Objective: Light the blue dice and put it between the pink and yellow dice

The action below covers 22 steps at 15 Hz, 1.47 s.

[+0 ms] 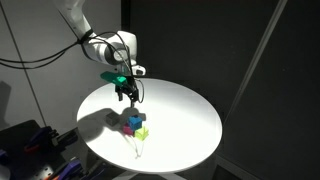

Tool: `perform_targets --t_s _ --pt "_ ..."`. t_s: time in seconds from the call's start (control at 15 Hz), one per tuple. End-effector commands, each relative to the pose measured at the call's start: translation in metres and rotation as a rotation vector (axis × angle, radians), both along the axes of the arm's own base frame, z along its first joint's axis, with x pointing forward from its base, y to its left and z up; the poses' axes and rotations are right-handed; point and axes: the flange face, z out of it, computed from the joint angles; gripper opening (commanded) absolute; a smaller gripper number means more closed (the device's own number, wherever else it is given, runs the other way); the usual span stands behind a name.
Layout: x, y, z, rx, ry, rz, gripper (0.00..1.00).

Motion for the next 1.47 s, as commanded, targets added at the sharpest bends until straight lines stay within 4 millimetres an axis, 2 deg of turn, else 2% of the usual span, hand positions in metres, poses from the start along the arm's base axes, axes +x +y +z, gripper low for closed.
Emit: perform_targets --t_s 0.0,0.27,0.67,1.4 --pt "-0.012 0.015 0.027 0.045 -0.030 0.022 1.00" --pt "-0.021 0.031 0.045 0.061 -0.017 0.013 1.00" --pt "-0.047 0.046 0.070 0.043 0.035 0.027 1.00" --pt "-0.095 0.049 0.109 0.023 0.034 -0.004 1.00"
